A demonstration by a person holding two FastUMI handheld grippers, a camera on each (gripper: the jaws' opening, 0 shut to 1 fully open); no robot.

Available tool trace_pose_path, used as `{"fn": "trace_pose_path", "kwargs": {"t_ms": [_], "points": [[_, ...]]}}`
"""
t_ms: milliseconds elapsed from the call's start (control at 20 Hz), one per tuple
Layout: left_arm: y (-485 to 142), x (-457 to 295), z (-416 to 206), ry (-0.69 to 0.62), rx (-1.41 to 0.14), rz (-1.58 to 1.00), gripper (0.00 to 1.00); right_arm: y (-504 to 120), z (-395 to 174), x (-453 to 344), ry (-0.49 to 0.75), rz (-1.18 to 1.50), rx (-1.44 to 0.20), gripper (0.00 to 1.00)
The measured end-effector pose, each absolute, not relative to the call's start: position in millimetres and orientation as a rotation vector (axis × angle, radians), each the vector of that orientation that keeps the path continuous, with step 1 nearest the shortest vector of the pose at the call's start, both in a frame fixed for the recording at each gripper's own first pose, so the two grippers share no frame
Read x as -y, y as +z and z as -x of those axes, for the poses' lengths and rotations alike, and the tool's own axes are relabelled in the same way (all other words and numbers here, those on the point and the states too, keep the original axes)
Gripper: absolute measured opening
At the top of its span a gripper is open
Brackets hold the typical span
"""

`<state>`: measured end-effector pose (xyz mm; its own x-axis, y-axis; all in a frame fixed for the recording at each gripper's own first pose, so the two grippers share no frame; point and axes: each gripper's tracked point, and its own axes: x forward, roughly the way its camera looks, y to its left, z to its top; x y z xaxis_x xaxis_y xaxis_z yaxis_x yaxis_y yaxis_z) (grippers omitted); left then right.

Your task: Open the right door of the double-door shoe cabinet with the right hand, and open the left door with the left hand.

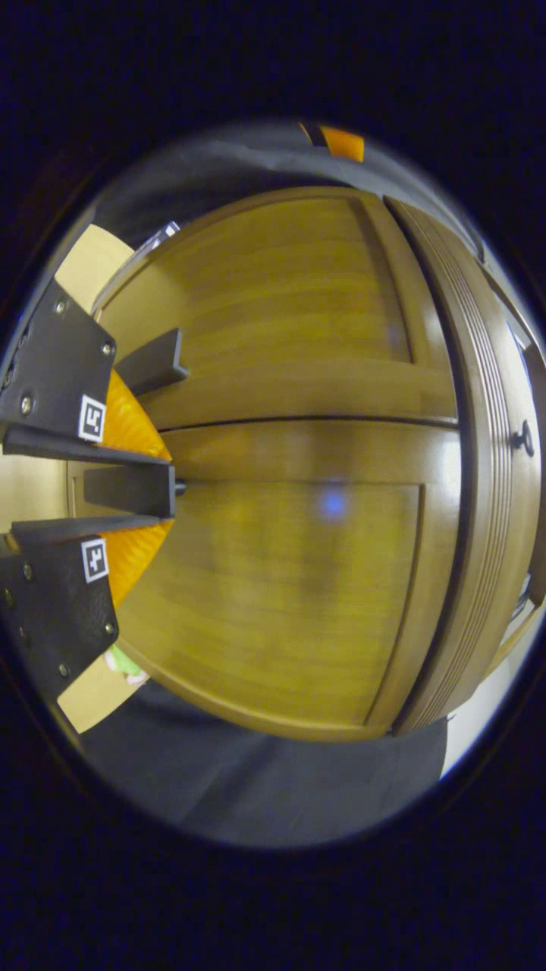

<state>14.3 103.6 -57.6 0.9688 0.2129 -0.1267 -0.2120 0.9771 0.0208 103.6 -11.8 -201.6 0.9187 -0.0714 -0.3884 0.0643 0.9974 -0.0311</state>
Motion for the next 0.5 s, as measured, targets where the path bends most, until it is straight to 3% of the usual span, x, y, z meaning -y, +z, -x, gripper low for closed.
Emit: {"fn": "trace_pose_path", "kwargs": {"t_ms": [350,500], "points": [[-59,-100,-12,0.205,-0.139,-0.002,0.95,-200,-91,17,-0.136,-0.008,-0.398,0.25],[-56,-100,-10,0.206,-0.134,-0.004,0.92,-198,-78,21,-0.156,-0.019,-0.395,0.28]]}}
